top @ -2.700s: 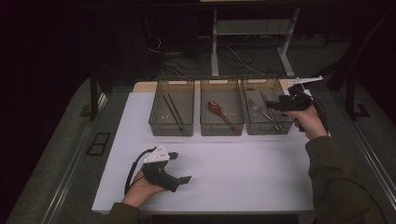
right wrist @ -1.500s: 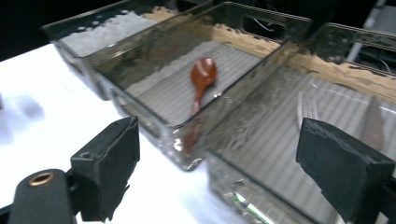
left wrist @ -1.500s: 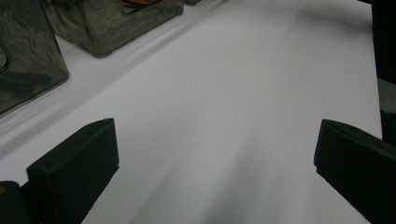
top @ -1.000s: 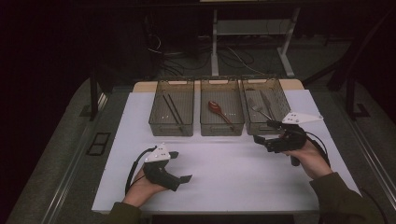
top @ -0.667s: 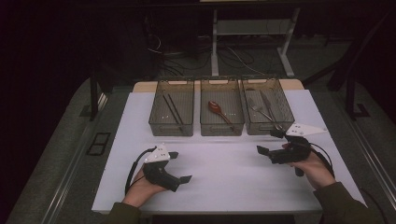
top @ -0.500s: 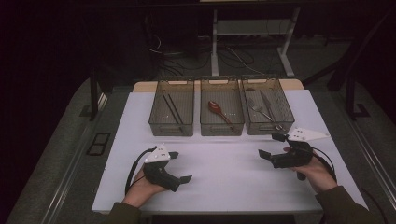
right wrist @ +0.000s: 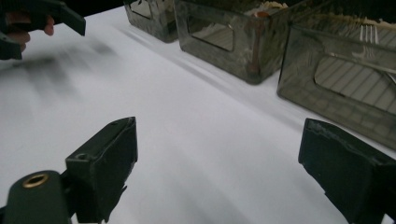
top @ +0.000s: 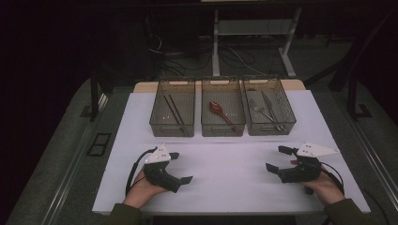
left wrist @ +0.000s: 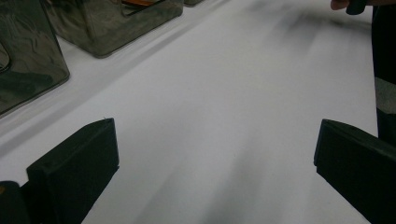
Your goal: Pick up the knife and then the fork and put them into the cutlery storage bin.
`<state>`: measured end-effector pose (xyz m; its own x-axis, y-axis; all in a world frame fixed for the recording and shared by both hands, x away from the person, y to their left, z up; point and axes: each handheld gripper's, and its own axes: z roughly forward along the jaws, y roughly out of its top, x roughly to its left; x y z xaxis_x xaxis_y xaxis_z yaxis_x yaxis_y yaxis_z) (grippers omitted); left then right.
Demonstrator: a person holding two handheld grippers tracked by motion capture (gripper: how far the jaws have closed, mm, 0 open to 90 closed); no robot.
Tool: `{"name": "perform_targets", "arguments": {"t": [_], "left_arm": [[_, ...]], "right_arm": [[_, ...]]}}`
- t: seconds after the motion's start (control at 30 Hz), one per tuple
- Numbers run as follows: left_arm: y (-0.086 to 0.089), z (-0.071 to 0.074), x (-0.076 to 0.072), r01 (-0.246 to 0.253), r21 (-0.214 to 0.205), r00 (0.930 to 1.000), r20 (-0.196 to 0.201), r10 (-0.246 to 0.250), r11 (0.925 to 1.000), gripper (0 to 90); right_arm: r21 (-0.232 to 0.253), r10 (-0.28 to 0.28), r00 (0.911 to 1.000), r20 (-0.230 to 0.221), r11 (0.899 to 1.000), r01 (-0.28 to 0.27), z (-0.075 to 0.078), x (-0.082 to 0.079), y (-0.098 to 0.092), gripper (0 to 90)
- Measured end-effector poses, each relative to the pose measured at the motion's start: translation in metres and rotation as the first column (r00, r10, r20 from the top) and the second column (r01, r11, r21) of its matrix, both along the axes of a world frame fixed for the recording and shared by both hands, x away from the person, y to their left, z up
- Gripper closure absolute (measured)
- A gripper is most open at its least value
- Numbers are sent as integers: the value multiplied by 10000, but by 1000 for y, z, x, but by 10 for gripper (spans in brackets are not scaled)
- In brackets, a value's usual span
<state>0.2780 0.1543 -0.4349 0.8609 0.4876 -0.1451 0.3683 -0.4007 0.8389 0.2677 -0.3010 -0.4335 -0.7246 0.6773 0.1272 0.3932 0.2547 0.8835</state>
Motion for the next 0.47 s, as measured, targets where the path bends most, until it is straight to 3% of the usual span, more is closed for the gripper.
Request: {"name": "perform_targets", "arguments": {"t": [0.2, 0.47], "left_arm": [[0, 0, 0, -5, 23, 10000, 18, 5, 10000, 0], [1, 0, 0, -3, 85, 10000, 47, 2, 10000, 0]], "right_arm": [[287, -155, 9997, -190, 9995, 160, -6, -8, -9, 110], [154, -92, 9996, -259, 9998, 96, -9, -8, -7, 110]]}}
